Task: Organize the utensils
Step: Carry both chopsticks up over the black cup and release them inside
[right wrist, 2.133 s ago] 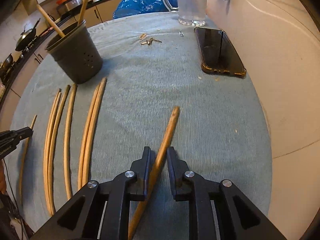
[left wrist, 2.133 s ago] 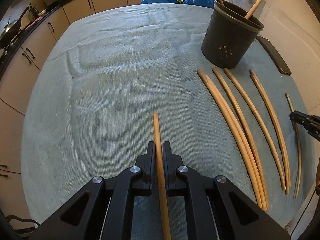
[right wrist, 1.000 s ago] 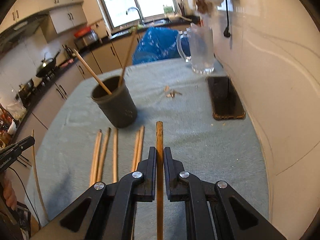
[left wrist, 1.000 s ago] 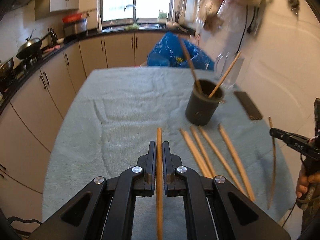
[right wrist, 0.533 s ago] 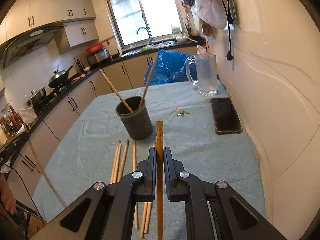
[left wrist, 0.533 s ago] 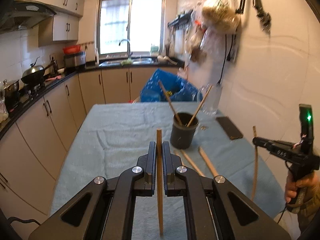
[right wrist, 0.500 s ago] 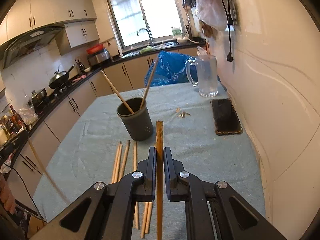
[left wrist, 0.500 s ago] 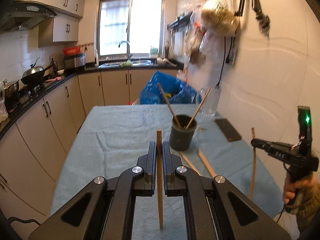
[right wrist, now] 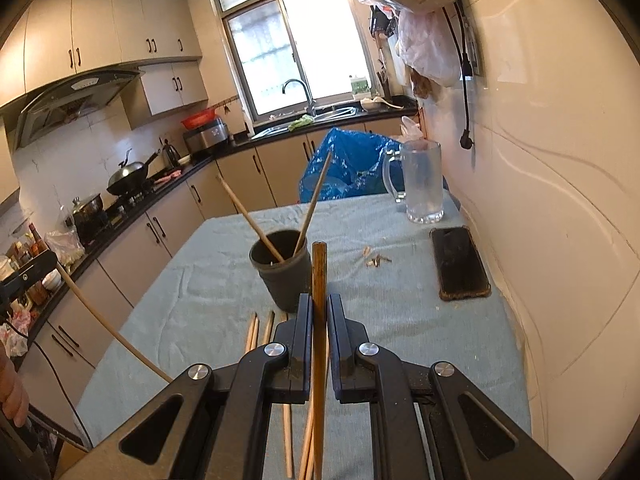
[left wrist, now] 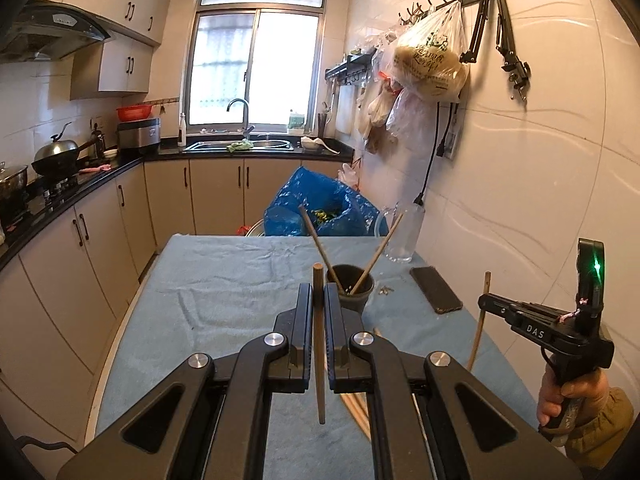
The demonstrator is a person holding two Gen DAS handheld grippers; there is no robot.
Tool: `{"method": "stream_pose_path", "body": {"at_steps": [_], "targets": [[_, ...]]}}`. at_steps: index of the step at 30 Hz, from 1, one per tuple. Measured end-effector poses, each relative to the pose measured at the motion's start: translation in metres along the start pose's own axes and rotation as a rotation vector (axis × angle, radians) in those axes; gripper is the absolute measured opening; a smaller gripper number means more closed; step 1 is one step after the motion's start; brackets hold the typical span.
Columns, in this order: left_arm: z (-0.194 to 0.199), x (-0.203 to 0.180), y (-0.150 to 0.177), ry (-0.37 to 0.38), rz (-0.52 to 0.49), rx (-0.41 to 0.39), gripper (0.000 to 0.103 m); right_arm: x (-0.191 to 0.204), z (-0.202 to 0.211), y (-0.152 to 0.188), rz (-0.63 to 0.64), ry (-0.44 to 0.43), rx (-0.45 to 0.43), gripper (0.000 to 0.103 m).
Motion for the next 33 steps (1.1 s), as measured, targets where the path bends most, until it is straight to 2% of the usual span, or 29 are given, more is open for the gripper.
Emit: {"method": "stream_pose_path", "body": {"at_steps": [4,14,18,24,29,33], "targets": [[-0.01,-0.003,-0.023,0.018,0.007,-0.011,0.005,0.003,-0.001,-0.023,-0.017,-0.008,-0.036,0.007],[-0.043,-0.004,-0.117,-0.001,0.019,-0.124,0.005,0.023,-0.012,-0.119,-0.125,-0.072,-0.191,0.007],[-0.069,-0.003,-0.138,-0.006,0.032,-0.139,0.005,0.028,-0.028,-0.152,-0.182,-0.066,-0.258,0.007],[-0.131,-0.001,-0.142,-0.023,0.03,-0.102,0.005,0.03,-0.064,-0.171,-0.221,-0.019,-0.288,0.007],[-0.181,0.006,-0.124,-0.001,0.064,-0.019,0.005,0.029,-0.103,-0.159,-0.206,0.017,-0.235,0.007],[-0.205,0.017,-0.105,-0.018,0.086,0.038,0.005,0.027,-0.125,-0.14,-0.183,0.023,-0.175,0.007]]}}
Point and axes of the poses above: each gripper's, at about its wrist camera, not at the fingertips, and z roughly against the way its jaws point, x to its left, y to its underside, the point moved 8 cm from there along -z, roughly the way its jaws point, and after that the axes turned 9 degrees about y, right-handed, at the moved point
